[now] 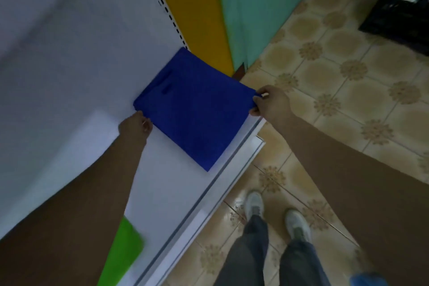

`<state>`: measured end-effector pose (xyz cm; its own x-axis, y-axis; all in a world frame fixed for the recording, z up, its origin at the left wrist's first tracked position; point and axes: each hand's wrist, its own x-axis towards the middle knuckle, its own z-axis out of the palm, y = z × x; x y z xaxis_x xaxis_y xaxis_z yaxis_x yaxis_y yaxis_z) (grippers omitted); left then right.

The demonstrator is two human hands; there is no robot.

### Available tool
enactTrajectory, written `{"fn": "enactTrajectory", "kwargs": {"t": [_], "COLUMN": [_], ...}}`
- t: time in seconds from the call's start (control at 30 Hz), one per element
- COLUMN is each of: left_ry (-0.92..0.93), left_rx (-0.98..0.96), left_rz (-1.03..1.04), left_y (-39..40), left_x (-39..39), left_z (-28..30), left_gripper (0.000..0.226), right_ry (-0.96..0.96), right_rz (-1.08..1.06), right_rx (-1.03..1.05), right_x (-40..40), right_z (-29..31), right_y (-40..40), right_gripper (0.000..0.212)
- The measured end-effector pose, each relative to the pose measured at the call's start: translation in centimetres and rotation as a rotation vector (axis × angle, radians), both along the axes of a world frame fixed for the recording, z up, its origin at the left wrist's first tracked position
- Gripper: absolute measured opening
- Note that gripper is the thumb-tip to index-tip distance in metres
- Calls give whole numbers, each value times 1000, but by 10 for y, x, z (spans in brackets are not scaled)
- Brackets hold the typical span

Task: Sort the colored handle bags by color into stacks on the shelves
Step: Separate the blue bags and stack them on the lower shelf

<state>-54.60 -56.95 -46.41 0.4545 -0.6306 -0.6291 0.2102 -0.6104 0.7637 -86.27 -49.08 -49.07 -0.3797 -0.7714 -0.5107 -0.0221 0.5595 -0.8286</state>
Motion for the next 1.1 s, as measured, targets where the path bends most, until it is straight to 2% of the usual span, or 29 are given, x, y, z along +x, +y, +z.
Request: {"fn": "enactTrajectory", "kwargs": {"t": [0.07, 0.17, 0.27, 0.3, 0.37, 0.47, 0.6, 0.73, 0.83, 0.93, 1.1], "left_ry": [-143, -279, -278, -301, -376, -503, -579, -540, -629, -691, -687], "left_rx": [60, 111, 61, 53, 47, 50, 27, 33, 45, 75, 16], "left_rz": [-100, -230, -292, -326, -381, -425, -465, -409, -449, -544, -685], "left_y": [-2, 2, 4, 3, 2, 6, 12, 8, 4, 1, -5], "left_x": [3, -1, -7, -8, -10, -16, -19, -21, -20, -19, -23], "left_z": [-14, -28, -34, -35, -38, -39, -43, -44, -50, -54, -58], "left_gripper": [5, 6, 41, 46, 43, 44, 54, 62, 63, 66, 65], "right_ry": [-68, -91, -61, -27, 102, 429, 561, 508, 436, 508, 482], "right_rz": [-11, 18, 40, 60, 135, 282, 351, 360, 300, 277, 252], "right_rx": [33, 2, -44, -59, -71, -36, 15, -67, -149, -112, -57], "right_x": [4, 9, 15, 16, 15, 9, 6, 12, 15, 14, 7], "right_z": [-11, -24, -30, -30, -29, -29, -30, -33, -33, -34, -37], "right_y": [-15, -26, -31, -33, -34, -29, -23, -20, -21, -24, -25], "right_gripper": [8, 19, 21, 18, 13, 23, 31, 25, 23, 25, 34]}}
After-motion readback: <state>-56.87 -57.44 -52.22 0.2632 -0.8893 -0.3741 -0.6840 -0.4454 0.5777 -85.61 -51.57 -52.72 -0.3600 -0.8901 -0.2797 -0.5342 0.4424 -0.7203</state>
